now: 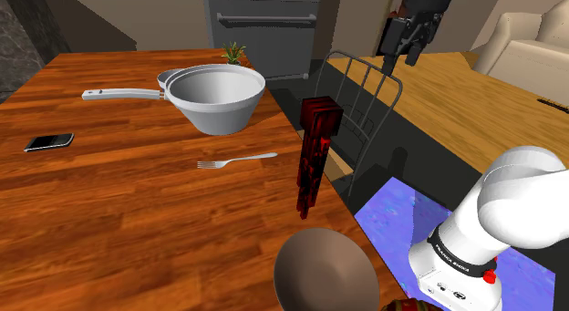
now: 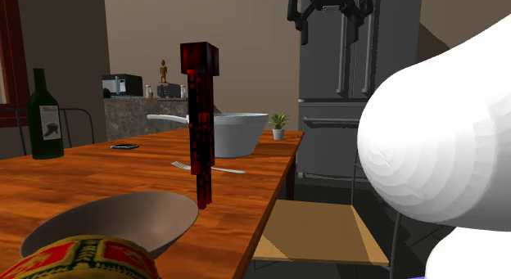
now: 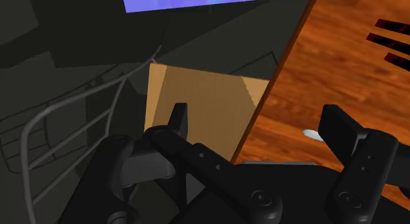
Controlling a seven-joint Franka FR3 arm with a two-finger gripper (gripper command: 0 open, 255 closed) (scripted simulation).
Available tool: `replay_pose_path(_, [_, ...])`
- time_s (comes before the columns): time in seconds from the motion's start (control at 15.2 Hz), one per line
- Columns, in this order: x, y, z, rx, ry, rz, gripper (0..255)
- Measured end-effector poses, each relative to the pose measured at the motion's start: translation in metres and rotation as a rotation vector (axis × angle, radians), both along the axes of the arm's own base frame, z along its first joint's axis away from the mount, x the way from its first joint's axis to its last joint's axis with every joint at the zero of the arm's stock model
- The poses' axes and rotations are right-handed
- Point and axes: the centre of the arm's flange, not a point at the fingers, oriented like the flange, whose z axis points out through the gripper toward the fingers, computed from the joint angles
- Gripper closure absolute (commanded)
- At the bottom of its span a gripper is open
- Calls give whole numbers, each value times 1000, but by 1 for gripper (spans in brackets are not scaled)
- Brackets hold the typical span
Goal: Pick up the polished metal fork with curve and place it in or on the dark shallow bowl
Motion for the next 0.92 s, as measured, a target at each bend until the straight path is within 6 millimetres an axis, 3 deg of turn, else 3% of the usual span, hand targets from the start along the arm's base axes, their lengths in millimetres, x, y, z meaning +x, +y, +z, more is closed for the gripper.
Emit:
replay_pose_path(0.26, [22, 5, -13, 4, 3, 56, 0])
replay_pose_path(0.92, [119, 52, -81, 21, 11, 321, 0])
